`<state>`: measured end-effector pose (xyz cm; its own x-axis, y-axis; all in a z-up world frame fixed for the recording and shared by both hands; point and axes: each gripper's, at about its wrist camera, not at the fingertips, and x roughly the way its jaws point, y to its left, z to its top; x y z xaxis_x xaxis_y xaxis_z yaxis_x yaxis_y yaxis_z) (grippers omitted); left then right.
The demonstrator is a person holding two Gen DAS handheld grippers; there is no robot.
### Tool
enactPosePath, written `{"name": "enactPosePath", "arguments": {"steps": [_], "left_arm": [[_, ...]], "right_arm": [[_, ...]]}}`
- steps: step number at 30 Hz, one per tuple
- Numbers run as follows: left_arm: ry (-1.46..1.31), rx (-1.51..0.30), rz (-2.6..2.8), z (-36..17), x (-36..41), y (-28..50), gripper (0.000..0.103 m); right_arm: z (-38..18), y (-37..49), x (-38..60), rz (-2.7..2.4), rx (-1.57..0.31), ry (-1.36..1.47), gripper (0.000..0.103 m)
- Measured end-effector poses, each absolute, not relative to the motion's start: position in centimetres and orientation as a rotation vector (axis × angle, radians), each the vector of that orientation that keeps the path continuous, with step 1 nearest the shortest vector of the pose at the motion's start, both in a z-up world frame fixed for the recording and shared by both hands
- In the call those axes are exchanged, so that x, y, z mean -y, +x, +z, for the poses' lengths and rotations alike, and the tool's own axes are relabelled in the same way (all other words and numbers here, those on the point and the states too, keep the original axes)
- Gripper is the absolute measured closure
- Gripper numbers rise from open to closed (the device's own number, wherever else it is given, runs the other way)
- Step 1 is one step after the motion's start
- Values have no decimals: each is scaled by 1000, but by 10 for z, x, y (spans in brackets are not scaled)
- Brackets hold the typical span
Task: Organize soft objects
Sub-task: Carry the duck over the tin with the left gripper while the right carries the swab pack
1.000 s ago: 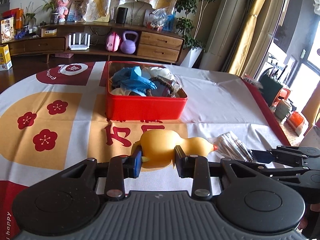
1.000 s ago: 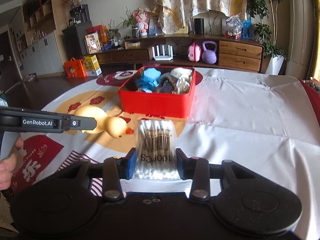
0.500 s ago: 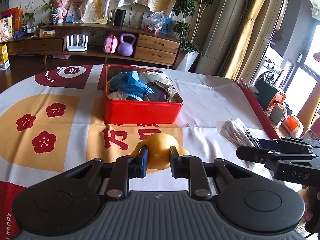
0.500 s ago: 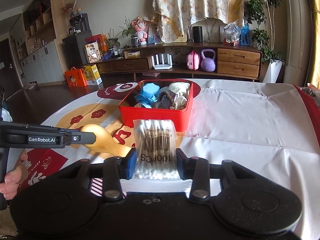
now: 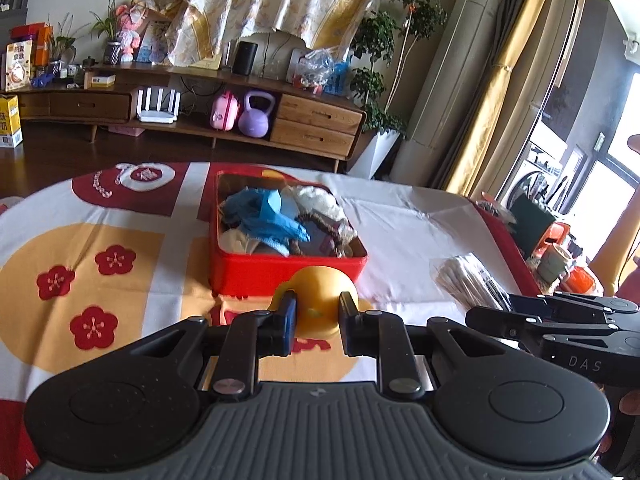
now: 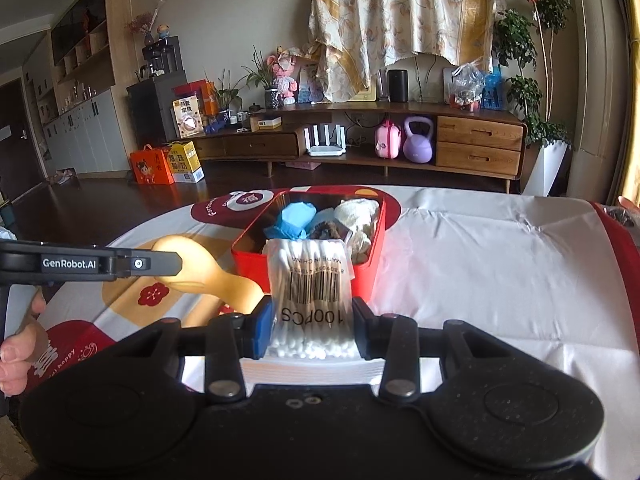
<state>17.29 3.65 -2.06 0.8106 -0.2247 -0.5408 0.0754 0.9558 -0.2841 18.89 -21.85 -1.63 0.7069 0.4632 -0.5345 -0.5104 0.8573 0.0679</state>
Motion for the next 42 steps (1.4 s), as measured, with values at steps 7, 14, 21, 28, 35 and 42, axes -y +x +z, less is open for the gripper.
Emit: {"name": "enactPosePath", "arguments": {"steps": [7,14,21,28,35,42], "left_arm": [[-242,-575,-153,-6,-40,203,82],[-207,-531,-133,5,-42,236,82],[-155,-519,-96,5,-38,270,82],[-128,-497,-77,2,-38,300,82],[-127,-485,-43,-4,-43,330,82],[-133,-461,-24,-6,-45,356,82]], "right_arm": [[-14,211,209,549,-567,-104,64],[-11,237,200,547,-561,-107,64],[-10,266,183,549,-567,-130,64],[-15,296,165,546,-586,-169,64],[-22,335,148,529,-682,-168,64],[-24,368,143,499,-727,-129,64]]}}
